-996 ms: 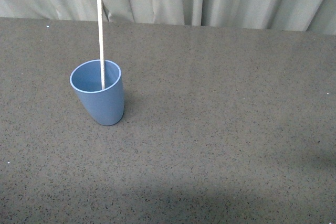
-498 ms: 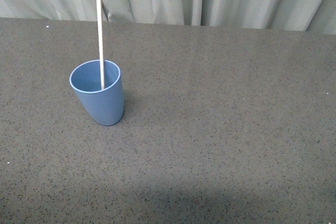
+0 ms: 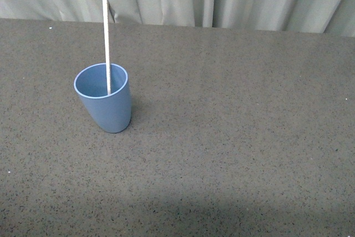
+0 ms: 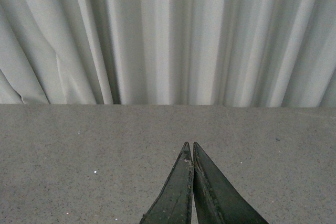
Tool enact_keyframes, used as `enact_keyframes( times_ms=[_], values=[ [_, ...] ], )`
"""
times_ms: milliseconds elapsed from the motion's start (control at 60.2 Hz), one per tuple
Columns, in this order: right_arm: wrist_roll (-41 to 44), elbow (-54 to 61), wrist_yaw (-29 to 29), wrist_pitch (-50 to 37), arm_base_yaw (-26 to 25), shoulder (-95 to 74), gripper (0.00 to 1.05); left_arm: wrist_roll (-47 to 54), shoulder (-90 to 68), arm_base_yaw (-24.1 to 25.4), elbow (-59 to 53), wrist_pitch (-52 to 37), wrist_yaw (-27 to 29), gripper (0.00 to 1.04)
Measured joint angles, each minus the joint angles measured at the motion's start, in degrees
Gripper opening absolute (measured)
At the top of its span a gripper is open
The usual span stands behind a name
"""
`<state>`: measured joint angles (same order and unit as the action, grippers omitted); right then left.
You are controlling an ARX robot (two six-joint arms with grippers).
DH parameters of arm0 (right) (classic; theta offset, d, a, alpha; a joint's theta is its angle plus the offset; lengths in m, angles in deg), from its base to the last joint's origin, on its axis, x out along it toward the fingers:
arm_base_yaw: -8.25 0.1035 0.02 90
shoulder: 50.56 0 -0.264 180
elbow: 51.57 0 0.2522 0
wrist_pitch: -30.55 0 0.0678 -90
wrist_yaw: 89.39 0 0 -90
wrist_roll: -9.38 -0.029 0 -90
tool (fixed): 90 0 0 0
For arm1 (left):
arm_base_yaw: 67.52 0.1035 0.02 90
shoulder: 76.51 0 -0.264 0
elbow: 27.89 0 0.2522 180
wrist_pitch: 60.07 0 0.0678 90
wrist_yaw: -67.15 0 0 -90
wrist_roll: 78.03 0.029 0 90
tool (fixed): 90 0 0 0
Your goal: Transfer chopsticks to blue cup
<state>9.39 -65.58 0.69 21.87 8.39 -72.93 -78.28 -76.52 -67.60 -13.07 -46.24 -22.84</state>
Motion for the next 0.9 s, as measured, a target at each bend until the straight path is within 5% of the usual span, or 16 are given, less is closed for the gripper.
enact_keyframes(
  times_ms=[897],
  values=[
    [0.02, -0.04, -0.13, 22.32, 0.00, 22.10, 0.01, 0.00, 0.00, 0.00, 0.00, 0.00, 0.00, 0.98]
  ],
)
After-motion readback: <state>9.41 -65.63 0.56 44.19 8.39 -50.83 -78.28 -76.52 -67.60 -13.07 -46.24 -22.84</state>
